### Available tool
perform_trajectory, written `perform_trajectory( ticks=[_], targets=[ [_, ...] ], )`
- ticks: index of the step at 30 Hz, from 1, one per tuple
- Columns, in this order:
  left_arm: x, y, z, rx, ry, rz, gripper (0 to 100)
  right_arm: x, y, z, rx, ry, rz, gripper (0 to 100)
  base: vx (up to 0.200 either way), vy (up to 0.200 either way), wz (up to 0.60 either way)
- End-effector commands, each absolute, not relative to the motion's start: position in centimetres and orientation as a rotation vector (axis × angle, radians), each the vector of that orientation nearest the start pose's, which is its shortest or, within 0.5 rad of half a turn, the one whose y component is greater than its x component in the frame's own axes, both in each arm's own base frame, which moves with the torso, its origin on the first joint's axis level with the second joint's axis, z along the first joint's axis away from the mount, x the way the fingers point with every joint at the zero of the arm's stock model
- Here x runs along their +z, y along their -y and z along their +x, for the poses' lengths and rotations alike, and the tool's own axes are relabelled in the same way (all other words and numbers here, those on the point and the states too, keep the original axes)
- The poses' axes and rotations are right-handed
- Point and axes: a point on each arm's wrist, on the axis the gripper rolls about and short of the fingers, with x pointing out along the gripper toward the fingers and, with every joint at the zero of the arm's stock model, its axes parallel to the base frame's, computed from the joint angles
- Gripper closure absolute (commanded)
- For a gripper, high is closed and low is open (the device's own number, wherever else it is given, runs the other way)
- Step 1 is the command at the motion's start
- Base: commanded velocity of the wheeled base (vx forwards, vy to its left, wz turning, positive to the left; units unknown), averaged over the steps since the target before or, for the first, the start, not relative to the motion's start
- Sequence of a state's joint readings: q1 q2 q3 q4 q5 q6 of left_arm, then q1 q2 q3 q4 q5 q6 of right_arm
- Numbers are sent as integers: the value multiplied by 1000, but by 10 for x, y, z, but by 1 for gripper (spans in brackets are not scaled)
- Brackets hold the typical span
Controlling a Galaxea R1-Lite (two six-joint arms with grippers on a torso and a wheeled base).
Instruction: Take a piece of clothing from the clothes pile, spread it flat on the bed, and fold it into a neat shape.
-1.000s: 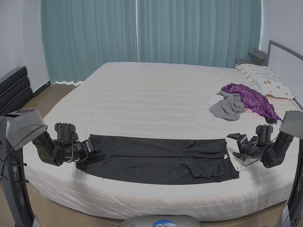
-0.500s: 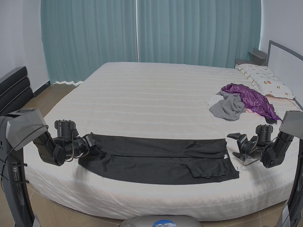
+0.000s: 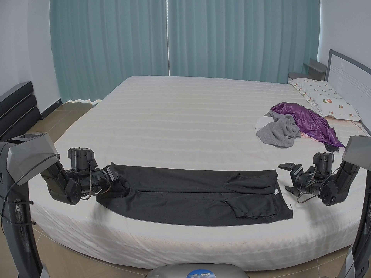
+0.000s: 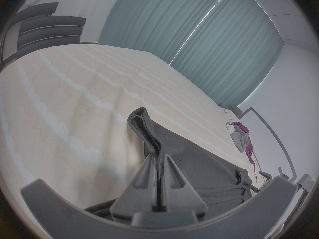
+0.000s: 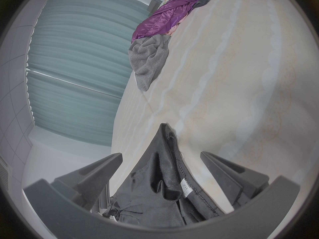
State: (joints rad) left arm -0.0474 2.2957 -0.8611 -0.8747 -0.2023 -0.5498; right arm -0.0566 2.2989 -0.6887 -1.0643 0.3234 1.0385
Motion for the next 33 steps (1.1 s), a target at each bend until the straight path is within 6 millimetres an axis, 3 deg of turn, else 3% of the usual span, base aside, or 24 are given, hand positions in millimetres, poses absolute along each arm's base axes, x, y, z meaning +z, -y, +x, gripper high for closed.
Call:
perform_trajectory(
  ticks=[1, 5, 11, 20, 33],
  targets=[
    [8, 23, 383, -83, -614, -577, 100, -6, 13, 355, -42, -627, 1109, 0, 0, 0, 0],
    [7, 23, 383, -82, -615, -578, 100, -6, 13, 355, -43, -629, 1109, 0, 0, 0, 0],
    [7, 23, 385, -84, -612, -577, 100, -6, 13, 355, -43, -629, 1109, 0, -200, 0, 0],
    [11, 23, 389, -89, -591, -588, 100, -6, 13, 355, -43, -629, 1109, 0, 0, 0, 0],
    [22, 32, 384, -110, -579, -586, 100, -6, 13, 355, -43, -627, 1111, 0, 0, -200, 0]
  ],
)
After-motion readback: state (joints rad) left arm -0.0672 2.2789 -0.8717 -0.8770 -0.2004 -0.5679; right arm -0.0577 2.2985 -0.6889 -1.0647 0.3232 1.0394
